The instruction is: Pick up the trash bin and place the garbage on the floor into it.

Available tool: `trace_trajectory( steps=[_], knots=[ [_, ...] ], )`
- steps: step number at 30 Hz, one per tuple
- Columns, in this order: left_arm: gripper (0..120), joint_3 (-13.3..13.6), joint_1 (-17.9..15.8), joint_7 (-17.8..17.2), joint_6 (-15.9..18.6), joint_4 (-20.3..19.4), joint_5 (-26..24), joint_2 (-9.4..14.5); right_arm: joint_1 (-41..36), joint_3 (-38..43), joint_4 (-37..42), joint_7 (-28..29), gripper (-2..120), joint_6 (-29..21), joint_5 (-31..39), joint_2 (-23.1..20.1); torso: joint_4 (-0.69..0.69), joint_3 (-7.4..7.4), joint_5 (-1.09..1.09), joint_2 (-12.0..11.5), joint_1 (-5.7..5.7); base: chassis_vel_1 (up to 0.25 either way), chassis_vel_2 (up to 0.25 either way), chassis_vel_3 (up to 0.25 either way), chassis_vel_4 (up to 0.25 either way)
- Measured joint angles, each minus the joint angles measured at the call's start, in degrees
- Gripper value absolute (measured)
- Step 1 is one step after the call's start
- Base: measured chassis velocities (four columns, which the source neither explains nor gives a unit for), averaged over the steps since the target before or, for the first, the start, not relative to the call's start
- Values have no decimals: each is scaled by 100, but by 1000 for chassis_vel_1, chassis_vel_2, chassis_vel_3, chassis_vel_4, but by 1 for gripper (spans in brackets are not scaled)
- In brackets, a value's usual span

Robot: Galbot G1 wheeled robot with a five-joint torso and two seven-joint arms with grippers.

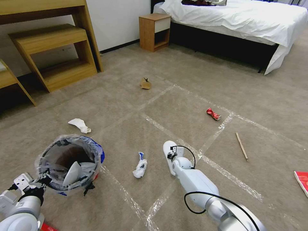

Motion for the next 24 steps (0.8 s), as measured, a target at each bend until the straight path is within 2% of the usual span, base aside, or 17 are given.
trace_trajectory(
  steps=[3, 8, 24],
  knots=[
    [1, 6, 3, 0, -3, 0, 10, -8, -1, 12, -34, -42, 1, 29, -28, -2, 0, 0, 0, 0, 0, 0, 0, 0, 0],
    [1, 19, 0, 1, -9, 8, 37, -16, -82, -18, 109, -81, 0, 45, 6, -83, 0, 0, 1, 0, 0, 0, 0, 0, 0],
    [1, 51, -103, -33, 1, 118, 46, 13, -888, -246, 2358, 292, 0, -152, 901, -970, 0, 0, 0, 0, 0, 0, 0, 0, 0]
  ],
)
